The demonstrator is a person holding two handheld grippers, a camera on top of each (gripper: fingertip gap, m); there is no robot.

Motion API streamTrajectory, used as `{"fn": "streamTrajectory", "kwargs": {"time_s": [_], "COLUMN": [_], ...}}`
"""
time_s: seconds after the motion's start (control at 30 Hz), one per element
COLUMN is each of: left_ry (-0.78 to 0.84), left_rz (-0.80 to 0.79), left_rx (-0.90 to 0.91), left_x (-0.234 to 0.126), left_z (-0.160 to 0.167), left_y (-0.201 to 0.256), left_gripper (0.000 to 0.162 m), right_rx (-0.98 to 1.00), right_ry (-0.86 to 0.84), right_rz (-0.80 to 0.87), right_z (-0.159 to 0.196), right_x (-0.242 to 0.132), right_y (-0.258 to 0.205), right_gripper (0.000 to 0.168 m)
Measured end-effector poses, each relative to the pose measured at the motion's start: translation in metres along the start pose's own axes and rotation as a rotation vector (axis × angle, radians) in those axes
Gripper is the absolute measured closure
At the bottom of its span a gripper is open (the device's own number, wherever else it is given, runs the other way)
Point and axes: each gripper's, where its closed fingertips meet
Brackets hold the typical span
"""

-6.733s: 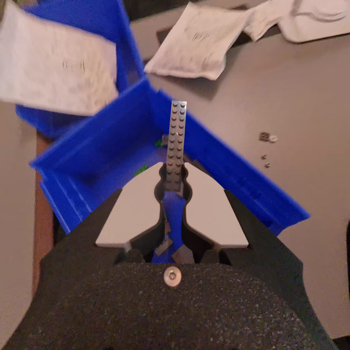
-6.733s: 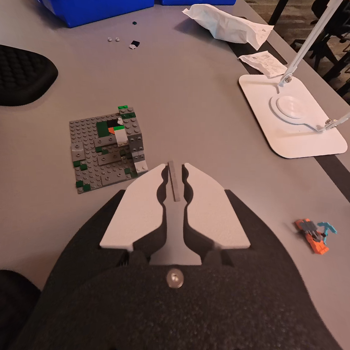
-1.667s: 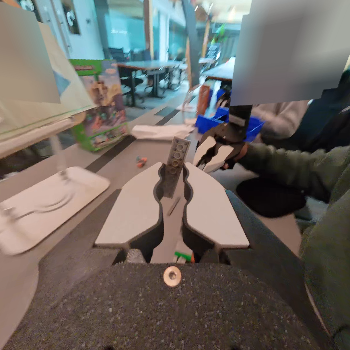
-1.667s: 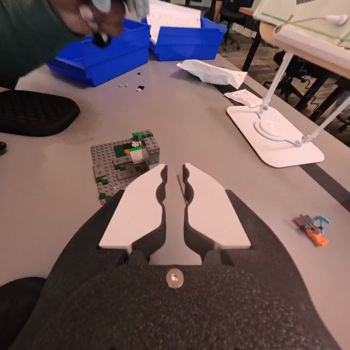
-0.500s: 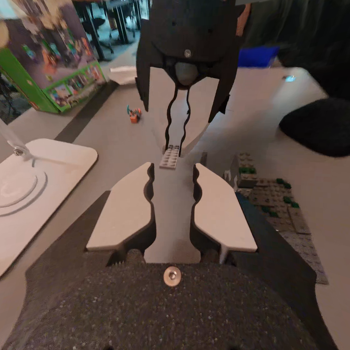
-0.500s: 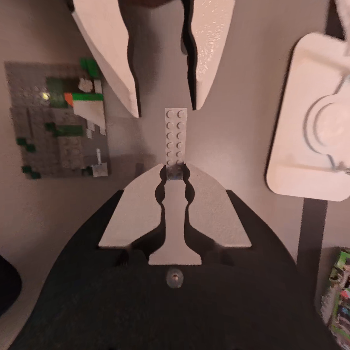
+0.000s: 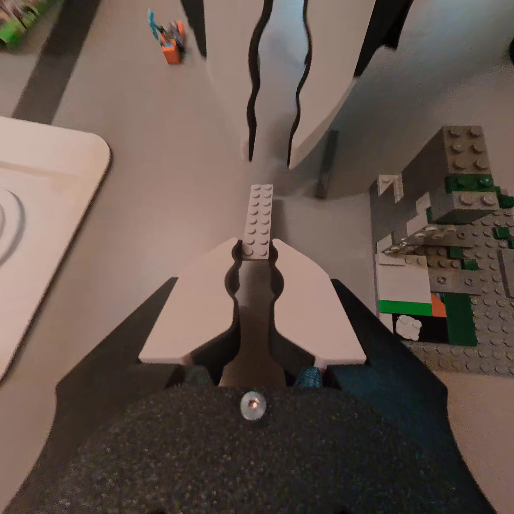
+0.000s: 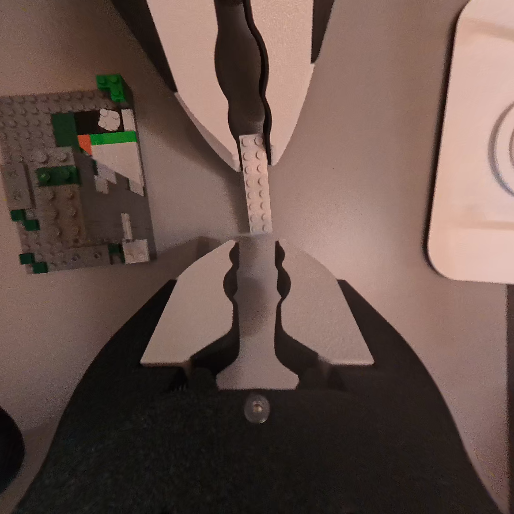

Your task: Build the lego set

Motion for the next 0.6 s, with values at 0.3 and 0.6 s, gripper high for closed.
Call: {"fn": "streamTrajectory", "kwargs": {"time_s": [0.3,0.6], "left_ry": [-0.004,-0.072], "left_rz": [0.012,-0.105], "left_rx": [-0.012,0.047], "left_x": [-0.004,-0.030], "left_z": [-0.002,0.005], "left_y": [0.003,0.008], "left_gripper": [0.127,0.133], "right_rx": [0.052,-0.017], "right_ry": [0.099,0.051], "right_rz": [-0.005,-0.003], "right_z": [0.031,0.037], "right_x": [-0.019,-0.007], "right_y": [-0.032,-0.049], "right_gripper": [0.144,0.144]}}
Point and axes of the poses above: each gripper's, where its closed fingertips meet, x out along the fingers, z out of its underside, y = z × x across the jaws, and after that the axes turned 14 degrees about y, right-handed
